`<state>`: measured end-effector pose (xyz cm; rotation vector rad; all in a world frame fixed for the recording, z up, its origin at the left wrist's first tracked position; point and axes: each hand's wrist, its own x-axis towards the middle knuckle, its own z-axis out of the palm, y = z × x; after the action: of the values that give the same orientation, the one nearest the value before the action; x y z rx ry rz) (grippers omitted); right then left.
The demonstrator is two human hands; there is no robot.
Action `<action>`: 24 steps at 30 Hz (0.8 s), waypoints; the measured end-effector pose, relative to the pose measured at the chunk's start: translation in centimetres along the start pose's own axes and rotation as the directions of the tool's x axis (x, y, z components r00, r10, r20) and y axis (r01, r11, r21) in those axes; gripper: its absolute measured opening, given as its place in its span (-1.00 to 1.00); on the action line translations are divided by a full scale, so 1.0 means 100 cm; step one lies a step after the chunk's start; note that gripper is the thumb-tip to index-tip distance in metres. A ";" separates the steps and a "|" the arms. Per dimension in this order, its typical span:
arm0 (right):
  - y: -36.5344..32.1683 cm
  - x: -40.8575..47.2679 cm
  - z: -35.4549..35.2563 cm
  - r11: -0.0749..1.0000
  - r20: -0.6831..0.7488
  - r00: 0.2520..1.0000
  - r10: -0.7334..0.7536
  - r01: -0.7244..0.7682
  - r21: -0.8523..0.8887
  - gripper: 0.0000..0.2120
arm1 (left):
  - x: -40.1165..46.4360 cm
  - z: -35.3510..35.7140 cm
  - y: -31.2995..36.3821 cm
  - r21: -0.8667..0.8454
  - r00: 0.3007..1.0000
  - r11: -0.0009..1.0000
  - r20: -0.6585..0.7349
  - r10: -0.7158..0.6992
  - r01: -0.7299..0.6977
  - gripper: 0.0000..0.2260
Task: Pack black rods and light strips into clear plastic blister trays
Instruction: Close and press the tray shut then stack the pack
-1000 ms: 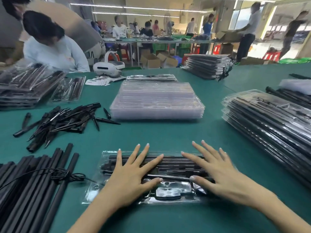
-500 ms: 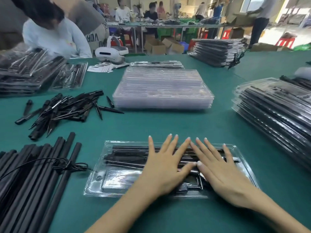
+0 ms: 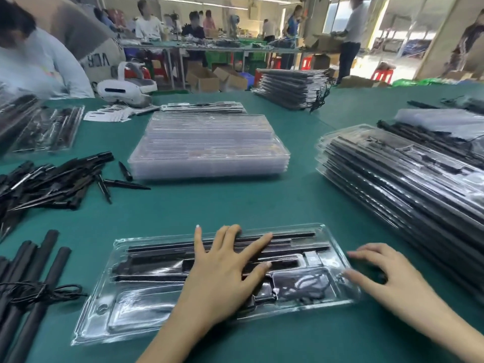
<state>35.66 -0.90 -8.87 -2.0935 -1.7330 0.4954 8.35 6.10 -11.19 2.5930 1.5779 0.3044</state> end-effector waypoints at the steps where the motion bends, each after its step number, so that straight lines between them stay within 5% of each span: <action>1: -0.001 -0.001 0.002 0.997 -0.004 1.000 -0.015 0.015 0.073 -0.74 | 0.000 -0.001 0.000 -0.006 1.000 1.000 -0.011 0.001 -0.001 -0.51; 8: -0.002 0.004 0.009 0.847 0.135 0.989 0.066 -0.127 0.517 -0.80 | -0.006 -0.008 0.002 -0.018 0.972 0.997 -0.226 0.063 -0.069 -0.50; 14: -0.006 0.001 0.010 0.863 0.161 0.986 0.041 -0.116 0.491 -0.87 | -0.004 -0.006 0.000 -0.034 0.999 0.999 -0.036 0.037 -0.038 -0.44; 21: -0.014 0.003 -0.007 0.747 0.340 0.938 0.073 -0.277 0.605 -0.80 | -0.005 -0.008 0.001 -0.049 0.999 0.999 -0.049 0.016 -0.018 -0.38; 24: -0.015 0.000 -0.008 0.815 0.313 0.946 0.081 -0.243 0.525 -0.78 | -0.006 -0.009 0.002 -0.055 0.999 0.998 -0.022 0.026 -0.027 -0.38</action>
<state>34.81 -0.72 -7.40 -1.7974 -1.3091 1.2395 8.05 5.47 -10.35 2.5796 1.5199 0.3733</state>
